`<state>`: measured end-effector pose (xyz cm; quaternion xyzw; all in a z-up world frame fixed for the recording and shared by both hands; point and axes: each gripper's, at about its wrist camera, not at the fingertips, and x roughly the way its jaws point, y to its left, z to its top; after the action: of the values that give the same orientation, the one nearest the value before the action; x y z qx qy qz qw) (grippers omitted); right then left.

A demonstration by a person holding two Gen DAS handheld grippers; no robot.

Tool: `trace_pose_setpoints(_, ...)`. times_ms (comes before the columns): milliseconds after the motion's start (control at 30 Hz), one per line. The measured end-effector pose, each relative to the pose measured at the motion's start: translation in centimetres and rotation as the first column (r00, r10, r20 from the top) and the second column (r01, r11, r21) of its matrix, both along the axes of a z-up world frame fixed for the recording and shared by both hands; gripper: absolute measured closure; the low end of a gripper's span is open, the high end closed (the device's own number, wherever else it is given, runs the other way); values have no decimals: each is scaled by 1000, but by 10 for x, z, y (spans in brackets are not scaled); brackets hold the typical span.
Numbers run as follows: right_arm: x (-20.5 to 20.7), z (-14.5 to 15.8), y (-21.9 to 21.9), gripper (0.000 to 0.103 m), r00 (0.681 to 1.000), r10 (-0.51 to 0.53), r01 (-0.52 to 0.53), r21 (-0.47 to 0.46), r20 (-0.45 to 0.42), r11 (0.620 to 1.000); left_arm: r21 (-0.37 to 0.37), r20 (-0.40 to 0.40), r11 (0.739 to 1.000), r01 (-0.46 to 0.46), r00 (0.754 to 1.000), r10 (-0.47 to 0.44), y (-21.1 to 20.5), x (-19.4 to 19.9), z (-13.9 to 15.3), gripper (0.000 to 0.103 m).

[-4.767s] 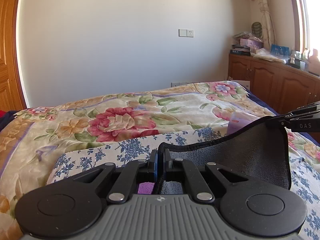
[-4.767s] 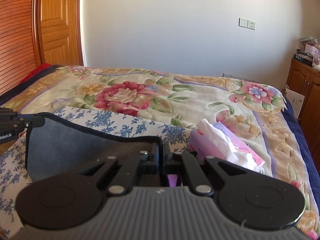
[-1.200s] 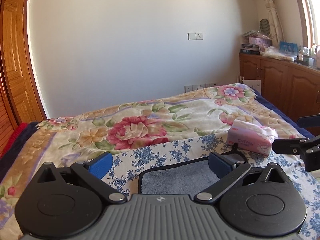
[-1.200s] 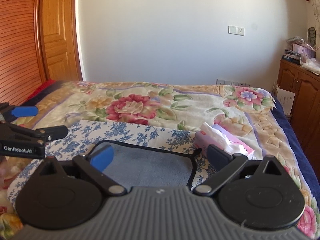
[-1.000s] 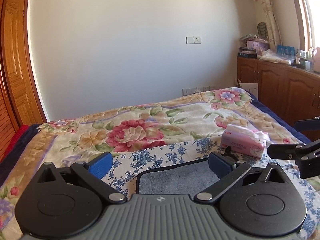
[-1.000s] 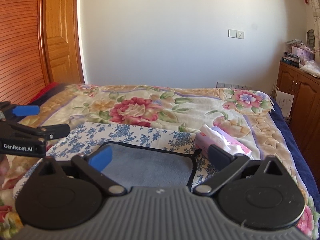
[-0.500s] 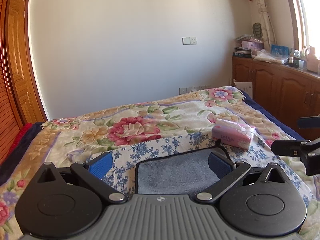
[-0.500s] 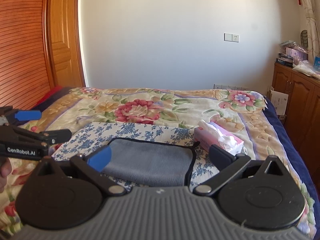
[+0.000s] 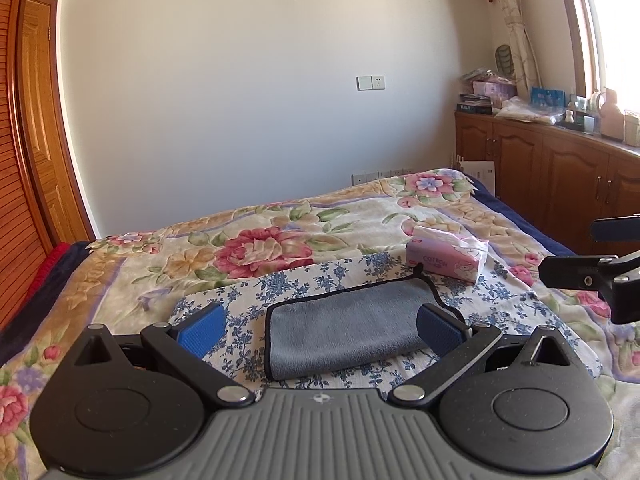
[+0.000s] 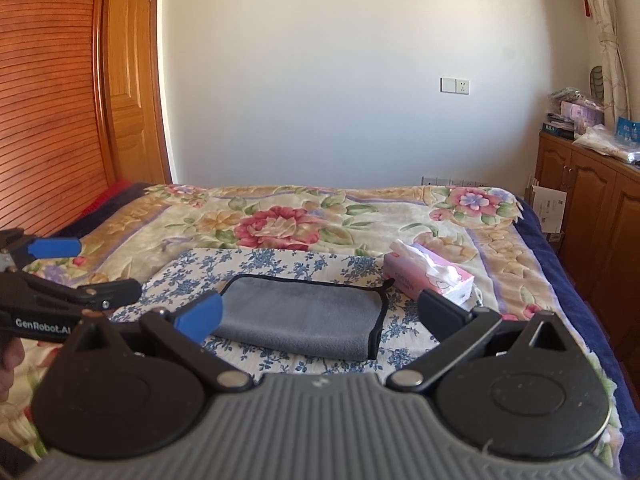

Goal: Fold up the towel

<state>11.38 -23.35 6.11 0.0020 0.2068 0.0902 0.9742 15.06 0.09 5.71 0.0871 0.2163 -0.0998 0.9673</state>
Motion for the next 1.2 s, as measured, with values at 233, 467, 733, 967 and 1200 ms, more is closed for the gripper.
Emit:
trace_pose_setpoints(233, -20, 6, -2, 0, 1000, -4, 4, 13, 23, 1000, -8, 1, 1000, -12, 1000, 12, 2, -23, 6, 0)
trace_pose_setpoints(467, -35, 2, -2, 0, 1000, -15, 14, 28, 21, 1000, -21, 9, 1000, -14, 1000, 14, 1, -42, 9, 0)
trace_pose_setpoints(733, -48, -6, -6, 0, 999, -33, 32, 38, 15, 999, -18, 6, 1000, -21, 1000, 21, -1, -58, 3, 0)
trace_pose_setpoints(967, -60, -10, -5, 0, 999, -34, 33, 37, 19, 999, -26, -2, 999, -29, 1000, 29, 3, -69, -6, 0)
trace_pose_setpoints(1200, -69, -16, -3, 0, 999, -34, 33, 31, 19, 999, -35, -5, 999, -33, 999, 33, 8, -78, -14, 0)
